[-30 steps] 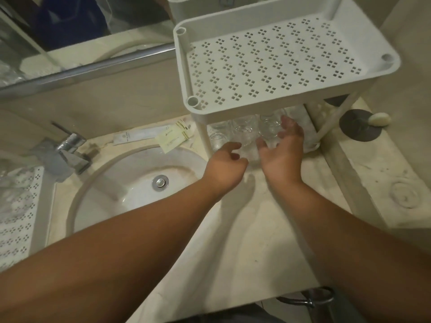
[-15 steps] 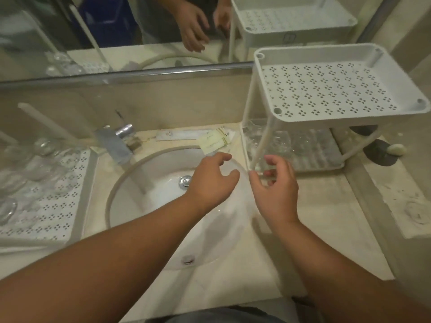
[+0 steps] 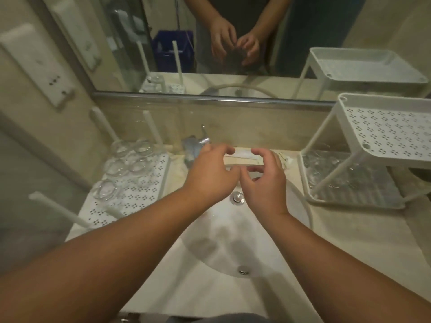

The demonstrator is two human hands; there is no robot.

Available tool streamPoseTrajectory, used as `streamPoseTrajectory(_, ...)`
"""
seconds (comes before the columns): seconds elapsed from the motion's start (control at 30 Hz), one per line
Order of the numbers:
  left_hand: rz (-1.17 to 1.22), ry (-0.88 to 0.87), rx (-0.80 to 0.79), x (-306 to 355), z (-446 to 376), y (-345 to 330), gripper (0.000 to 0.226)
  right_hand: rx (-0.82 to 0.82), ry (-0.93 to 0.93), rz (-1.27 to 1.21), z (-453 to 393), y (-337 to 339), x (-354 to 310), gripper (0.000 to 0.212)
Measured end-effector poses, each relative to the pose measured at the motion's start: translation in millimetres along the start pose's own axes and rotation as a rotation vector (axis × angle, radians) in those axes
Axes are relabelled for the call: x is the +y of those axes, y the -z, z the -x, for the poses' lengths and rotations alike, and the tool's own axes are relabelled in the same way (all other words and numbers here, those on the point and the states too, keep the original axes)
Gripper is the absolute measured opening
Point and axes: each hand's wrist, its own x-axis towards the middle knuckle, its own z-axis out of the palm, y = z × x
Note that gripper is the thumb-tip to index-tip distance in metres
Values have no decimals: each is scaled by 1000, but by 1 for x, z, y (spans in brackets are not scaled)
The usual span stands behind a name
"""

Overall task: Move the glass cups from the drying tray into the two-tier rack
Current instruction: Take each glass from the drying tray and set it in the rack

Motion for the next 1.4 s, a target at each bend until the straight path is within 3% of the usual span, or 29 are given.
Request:
streamPoseTrajectory(0.4,-94,-54,163,-53,28,121,47,-273,134,77,24,-91,-67,46)
streamPoseTrajectory(0.63,-182,10,237,-99,32,162,34,-405,123,131,33,-134,-91,28)
streamPoseTrajectory(0.9,80,263,246,-161,28,162,31,-531,91,257,37,-162,-100,20)
streamPoseTrajectory(1.17,-230,359,216,-222,20,134,49,-592,52,310,30,-172,-101,16)
streamPoseTrajectory(1.4,-187,471,224,-251,10,117,81,-629,42,334,25,-173,-99,19)
